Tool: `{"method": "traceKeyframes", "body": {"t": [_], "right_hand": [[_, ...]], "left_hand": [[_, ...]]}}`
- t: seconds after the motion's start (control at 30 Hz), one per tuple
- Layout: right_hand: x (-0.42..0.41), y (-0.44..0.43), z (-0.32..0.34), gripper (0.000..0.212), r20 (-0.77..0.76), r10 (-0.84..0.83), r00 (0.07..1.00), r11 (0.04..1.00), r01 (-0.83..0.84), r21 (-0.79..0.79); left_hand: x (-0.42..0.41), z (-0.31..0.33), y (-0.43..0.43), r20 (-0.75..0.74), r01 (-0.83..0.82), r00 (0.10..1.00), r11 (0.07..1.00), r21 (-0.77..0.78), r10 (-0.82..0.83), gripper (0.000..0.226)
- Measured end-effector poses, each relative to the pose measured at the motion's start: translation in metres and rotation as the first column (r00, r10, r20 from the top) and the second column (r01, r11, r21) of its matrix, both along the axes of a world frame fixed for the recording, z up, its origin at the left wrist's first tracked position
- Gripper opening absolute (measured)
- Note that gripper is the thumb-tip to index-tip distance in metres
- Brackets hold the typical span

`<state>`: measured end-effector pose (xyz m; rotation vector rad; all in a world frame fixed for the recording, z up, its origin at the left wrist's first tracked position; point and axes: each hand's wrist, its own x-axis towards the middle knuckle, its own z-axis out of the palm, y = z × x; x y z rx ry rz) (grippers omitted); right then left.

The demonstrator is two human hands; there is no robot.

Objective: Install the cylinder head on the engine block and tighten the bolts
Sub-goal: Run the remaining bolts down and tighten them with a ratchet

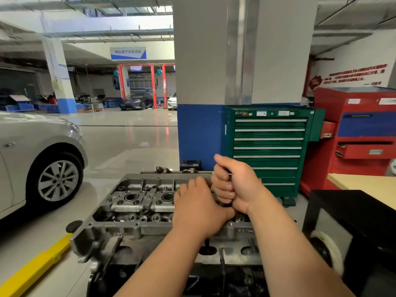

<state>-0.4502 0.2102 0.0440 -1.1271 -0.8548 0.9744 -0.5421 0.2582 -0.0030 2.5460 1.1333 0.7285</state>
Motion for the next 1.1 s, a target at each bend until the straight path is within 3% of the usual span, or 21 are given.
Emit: {"method": "traceKeyframes", "body": {"t": [0.07,0.13,0.17,0.2,0.27,0.3,0.33,0.43,0.53,0.57,0.63,0.67,0.73,0.77,0.8,0.87,0.93,1.0,1.1], "right_hand": [[-0.011,0.008,-0.007,0.057,0.063,-0.403,0.913,0.915,0.4,0.059],[-0.024,0.016,-0.011,0.06,0.203,-0.745,0.635,0.666,0.725,0.177],[-0.029,0.018,-0.013,0.061,0.223,-0.812,0.539,0.581,0.783,0.223],[-0.029,0.018,-0.016,0.061,0.219,-0.811,0.543,0.584,0.775,0.242],[-0.019,0.012,-0.018,0.055,0.181,-0.615,0.767,0.786,0.58,0.213],[-0.01,0.008,-0.014,0.049,0.187,-0.435,0.881,0.896,0.402,0.19],[-0.002,0.004,-0.008,0.042,0.222,-0.267,0.938,0.958,0.234,0.167],[0.011,-0.002,0.006,0.03,0.195,0.054,0.979,0.996,-0.066,0.057],[0.008,-0.003,0.004,0.05,-0.019,0.198,0.98,0.98,-0.198,0.006],[0.005,-0.001,0.001,0.056,-0.043,0.132,0.99,0.991,-0.132,0.013],[-0.005,0.006,-0.006,0.062,-0.032,-0.226,0.974,0.973,0.227,0.039],[-0.011,0.01,-0.011,0.062,0.069,-0.462,0.884,0.887,0.458,0.068],[-0.029,0.017,-0.013,0.056,0.266,-0.778,0.569,0.621,0.761,0.19],[-0.034,0.021,-0.015,0.054,0.277,-0.829,0.485,0.549,0.802,0.237],[-0.036,0.021,-0.018,0.053,0.272,-0.833,0.482,0.546,0.797,0.258],[-0.027,0.016,-0.02,0.051,0.233,-0.704,0.671,0.71,0.665,0.23],[-0.008,0.005,-0.015,0.043,0.207,-0.367,0.907,0.925,0.332,0.183],[0.009,-0.004,-0.007,0.025,0.174,-0.069,0.982,0.988,0.044,0.145],[0.016,-0.005,-0.002,0.017,0.024,0.148,0.989,0.988,-0.149,0.039]], "left_hand": [[-0.001,0.002,0.002,-0.016,0.028,0.999,1.0,-0.01,-0.029,0.054],[-0.004,0.004,0.006,-0.047,0.056,0.997,0.998,0.001,-0.056,0.041],[-0.005,0.004,0.007,-0.066,0.067,0.996,0.998,0.01,-0.066,0.036],[-0.006,0.003,0.007,-0.073,0.074,0.995,0.997,0.016,-0.073,0.035],[-0.005,0.003,0.004,-0.052,0.081,0.995,0.997,0.009,-0.08,0.043],[-0.004,0.003,0.002,-0.046,0.081,0.996,0.997,-0.001,-0.081,0.052],[-0.002,0.003,0.001,-0.047,0.081,0.996,0.997,-0.011,-0.081,0.062],[0.0,0.007,0.001,-0.005,0.075,0.997,0.994,-0.079,-0.076,0.087],[-0.004,0.013,0.003,0.064,0.147,0.989,0.964,-0.22,-0.136,0.102],[-0.006,0.015,0.005,0.11,0.189,0.98,0.936,-0.298,-0.164,0.107],[-0.01,0.017,0.009,0.251,0.292,0.948,0.854,-0.431,-0.197,0.112],[-0.011,0.017,0.011,0.329,0.333,0.926,0.815,-0.474,-0.187,0.109],[-0.012,0.018,0.014,0.431,0.373,0.891,0.767,-0.523,-0.14,0.082],[-0.013,0.018,0.015,0.45,0.372,0.885,0.76,-0.534,-0.117,0.062],[-0.012,0.018,0.015,0.46,0.359,0.883,0.764,-0.536,-0.092,0.048],[-0.011,0.016,0.013,0.442,0.328,0.894,0.779,-0.534,-0.074,0.039],[-0.009,0.016,0.012,0.428,0.304,0.901,0.803,-0.512,-0.068,0.031],[-0.006,0.018,0.01,0.418,0.271,0.907,0.83,-0.488,-0.05,0.031],[-0.007,0.016,0.004,0.455,0.252,0.89,0.866,-0.432,-0.032,0.027]]}}
